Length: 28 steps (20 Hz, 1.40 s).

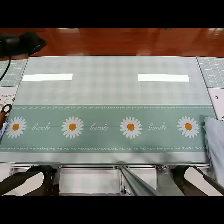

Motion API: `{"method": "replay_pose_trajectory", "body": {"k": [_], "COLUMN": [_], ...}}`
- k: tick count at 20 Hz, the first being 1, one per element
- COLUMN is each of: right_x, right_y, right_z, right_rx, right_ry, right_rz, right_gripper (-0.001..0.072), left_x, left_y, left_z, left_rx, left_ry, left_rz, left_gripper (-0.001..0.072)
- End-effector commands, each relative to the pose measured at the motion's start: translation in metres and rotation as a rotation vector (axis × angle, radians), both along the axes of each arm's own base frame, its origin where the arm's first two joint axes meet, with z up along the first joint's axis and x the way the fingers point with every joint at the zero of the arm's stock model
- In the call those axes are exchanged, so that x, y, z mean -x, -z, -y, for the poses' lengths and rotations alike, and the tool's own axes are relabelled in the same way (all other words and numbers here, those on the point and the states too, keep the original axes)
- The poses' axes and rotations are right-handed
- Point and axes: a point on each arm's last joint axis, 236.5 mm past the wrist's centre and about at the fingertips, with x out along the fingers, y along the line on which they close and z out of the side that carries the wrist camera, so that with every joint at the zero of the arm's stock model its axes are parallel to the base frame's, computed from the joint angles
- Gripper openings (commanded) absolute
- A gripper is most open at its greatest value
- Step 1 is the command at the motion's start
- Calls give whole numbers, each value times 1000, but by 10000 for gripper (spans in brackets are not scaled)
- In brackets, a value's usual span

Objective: Fold the shirts.

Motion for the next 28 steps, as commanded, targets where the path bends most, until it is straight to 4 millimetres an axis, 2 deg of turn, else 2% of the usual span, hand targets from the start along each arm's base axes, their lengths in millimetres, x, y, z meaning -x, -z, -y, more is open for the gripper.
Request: {"method": "replay_pose_trajectory", "body": {"k": [1,3,5,6,8,28], "right_x": [-45,-32,-21,-18,-17,-21], "right_y": [26,92,141,157,172,174], "right_z": [-122,-137,-150,-154,-160,-162], "right_rx": [309,399,405,397,368,345], "right_ry": [-272,-327,-388,-399,-407,-383], "right_rz": [-35,-273,-435,-481,-515,-510], "right_gripper": [26,26,26,26,27,27], "left_x": [8,23,46,54,59,57], "left_y": [40,98,153,167,177,177], "left_z": [29,19,15,14,12,10], "left_rx": [-248,-315,-292,-296,-302,-300], "left_ry": [68,8,-35,-33,-35,-41], "left_rz": [-113,-249,-394,-429,-454,-450], "left_gripper": [18,19,19,19,19,19]}}
